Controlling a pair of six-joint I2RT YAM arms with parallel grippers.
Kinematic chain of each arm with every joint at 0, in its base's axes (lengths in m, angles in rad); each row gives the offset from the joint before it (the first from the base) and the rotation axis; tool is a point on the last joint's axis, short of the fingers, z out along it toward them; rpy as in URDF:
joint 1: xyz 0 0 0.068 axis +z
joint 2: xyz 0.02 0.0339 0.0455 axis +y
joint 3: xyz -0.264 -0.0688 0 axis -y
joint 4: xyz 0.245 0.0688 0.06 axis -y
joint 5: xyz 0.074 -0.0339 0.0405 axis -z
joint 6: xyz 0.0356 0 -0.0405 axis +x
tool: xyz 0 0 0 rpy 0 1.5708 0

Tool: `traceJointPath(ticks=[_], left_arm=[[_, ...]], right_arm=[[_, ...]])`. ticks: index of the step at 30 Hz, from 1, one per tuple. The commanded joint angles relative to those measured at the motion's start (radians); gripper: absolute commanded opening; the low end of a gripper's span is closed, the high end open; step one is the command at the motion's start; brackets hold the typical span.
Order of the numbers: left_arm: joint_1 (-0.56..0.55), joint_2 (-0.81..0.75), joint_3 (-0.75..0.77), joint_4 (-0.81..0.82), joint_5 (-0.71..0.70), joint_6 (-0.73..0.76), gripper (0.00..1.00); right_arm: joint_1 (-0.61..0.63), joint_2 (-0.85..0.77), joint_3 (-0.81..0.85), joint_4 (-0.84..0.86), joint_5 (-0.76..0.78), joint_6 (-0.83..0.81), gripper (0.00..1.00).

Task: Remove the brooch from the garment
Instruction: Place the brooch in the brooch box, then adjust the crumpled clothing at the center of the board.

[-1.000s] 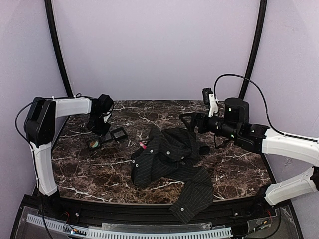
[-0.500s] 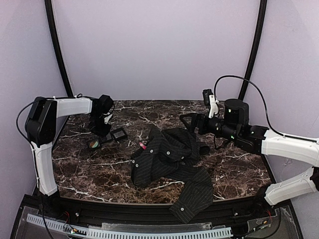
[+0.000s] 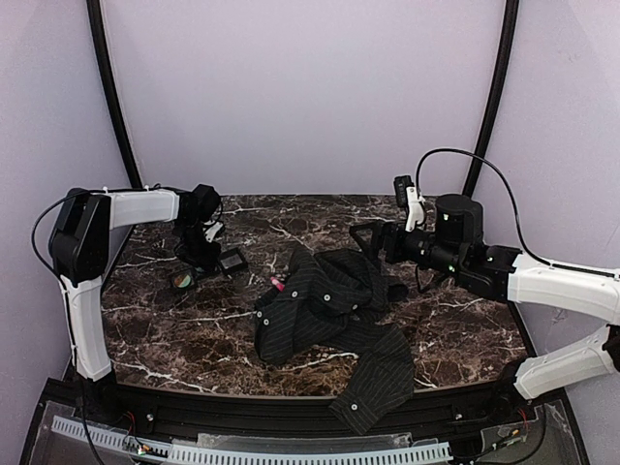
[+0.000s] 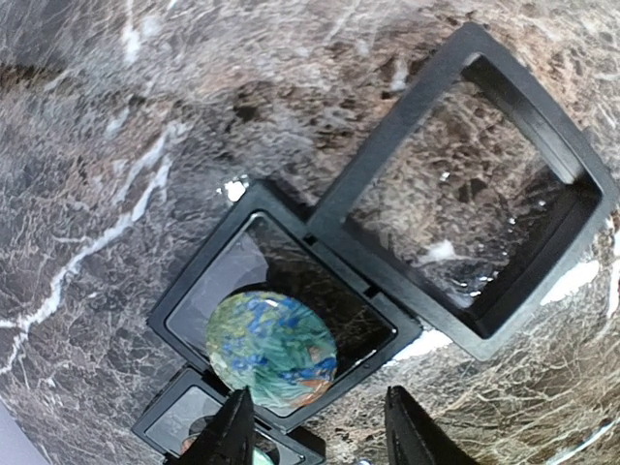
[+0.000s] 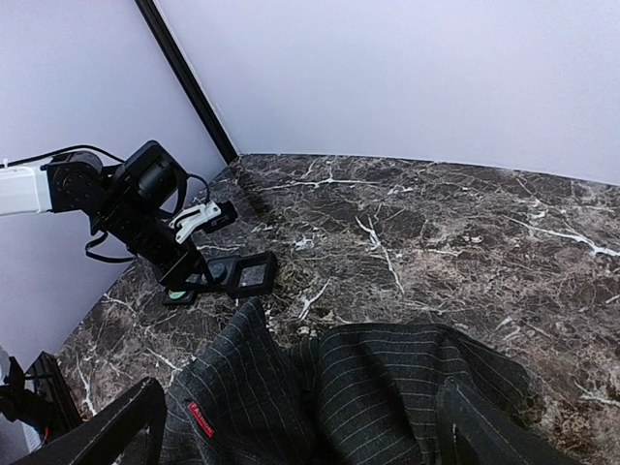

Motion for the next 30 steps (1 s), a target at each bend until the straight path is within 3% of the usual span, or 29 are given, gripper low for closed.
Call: traceJointPath(ticks=[1, 12, 16, 24, 30], left_arm=[[0.001, -0.03, 0.019, -0.012, 0.062, -0.007, 0.53], [-0.001, -0.287, -0.118, 0.163, 0.126, -0.007, 0.8], [-0.012, -0.389, -0.167, 0.227, 0.315, 0.008, 0.84], [-0.097, -0.426, -0.189, 0.277, 0.618, 0.013, 0.84], [-0.13, -0.434, -0.207, 0.304, 0.7, -0.013, 0.84]], right_arm=[[-0.012, -0.015, -0.017, 0.013, -0.003, 0.013, 0.96], [-0.003, -0.008, -0.002, -0.04, -0.134, -0.065, 0.97], [0.027, 0.033, 0.041, -0.088, -0.156, -0.076, 0.96], [0.119, 0.202, 0.203, -0.22, -0.07, -0.075, 0.93], [0.161, 0.307, 0.275, -0.229, -0.057, -0.049, 0.86]])
